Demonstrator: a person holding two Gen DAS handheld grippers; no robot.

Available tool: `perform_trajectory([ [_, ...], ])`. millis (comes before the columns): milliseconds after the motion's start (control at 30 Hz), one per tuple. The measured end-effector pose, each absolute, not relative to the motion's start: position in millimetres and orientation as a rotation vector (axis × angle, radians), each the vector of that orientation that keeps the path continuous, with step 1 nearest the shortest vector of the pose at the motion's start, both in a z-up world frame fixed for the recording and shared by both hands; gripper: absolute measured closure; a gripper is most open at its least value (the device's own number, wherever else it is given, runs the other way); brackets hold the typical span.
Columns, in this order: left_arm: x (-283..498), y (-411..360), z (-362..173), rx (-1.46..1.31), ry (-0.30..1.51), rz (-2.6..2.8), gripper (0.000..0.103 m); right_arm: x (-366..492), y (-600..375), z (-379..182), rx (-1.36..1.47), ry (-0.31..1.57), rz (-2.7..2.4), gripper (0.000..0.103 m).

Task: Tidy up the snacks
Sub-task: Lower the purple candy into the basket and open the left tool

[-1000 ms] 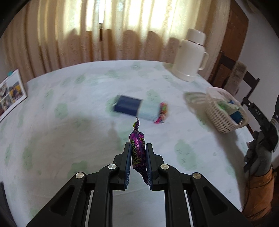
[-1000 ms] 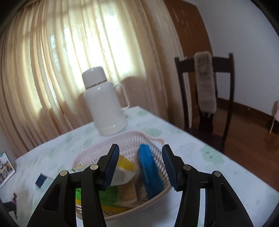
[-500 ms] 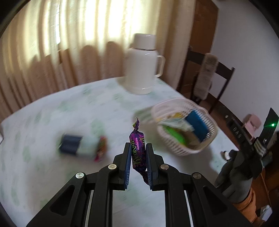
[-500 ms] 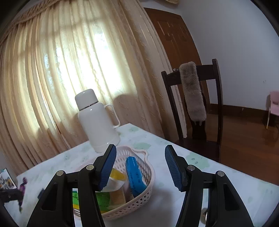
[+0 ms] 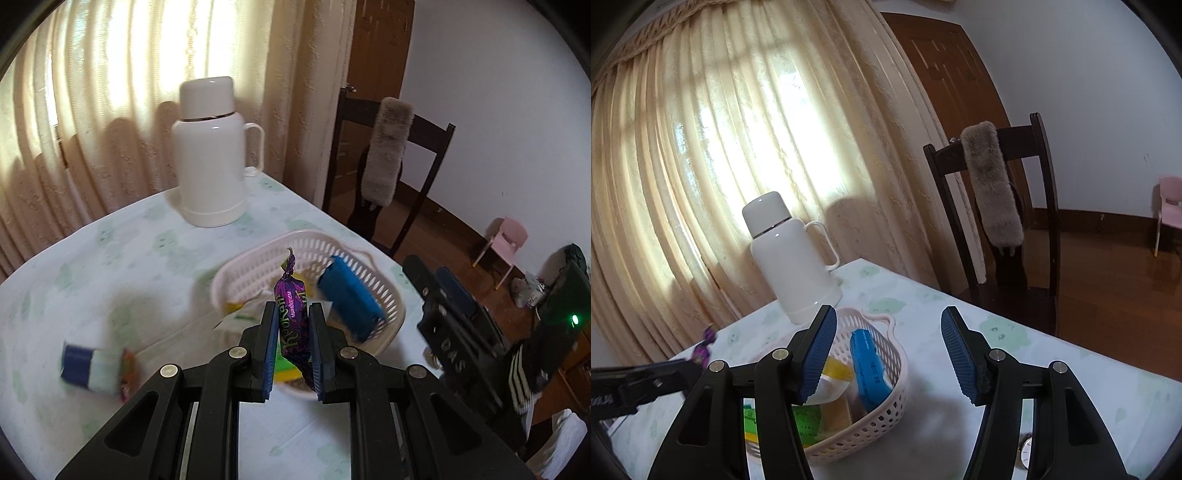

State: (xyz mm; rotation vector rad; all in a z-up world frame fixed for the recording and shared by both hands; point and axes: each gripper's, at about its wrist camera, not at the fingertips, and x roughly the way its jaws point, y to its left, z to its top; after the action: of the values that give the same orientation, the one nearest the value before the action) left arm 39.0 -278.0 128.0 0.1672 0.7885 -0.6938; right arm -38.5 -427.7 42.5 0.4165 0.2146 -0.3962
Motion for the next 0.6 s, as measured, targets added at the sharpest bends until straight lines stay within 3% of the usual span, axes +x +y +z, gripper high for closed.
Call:
perform_trajectory([
  [133, 46, -295, 123, 0.154, 0.814, -0.731, 0.088, -39, -427, 42, 0.413, 0.207, -0.399, 0.043],
  [267, 55, -299, 113, 0.111, 0.851, -0.715, 0.057, -40, -426, 41, 0.412, 0.207, -0.402, 0.043],
  [533, 64, -273, 107, 0.05, 0.875, -0.645, 0.053, -42, -423, 42, 0.397, 0.194, -0.405, 0.043],
  [600, 65, -265, 108, 0.044, 0.868, -0.623, 0.047, -44, -421, 42, 0.387, 0.186, -0.405, 0.043],
])
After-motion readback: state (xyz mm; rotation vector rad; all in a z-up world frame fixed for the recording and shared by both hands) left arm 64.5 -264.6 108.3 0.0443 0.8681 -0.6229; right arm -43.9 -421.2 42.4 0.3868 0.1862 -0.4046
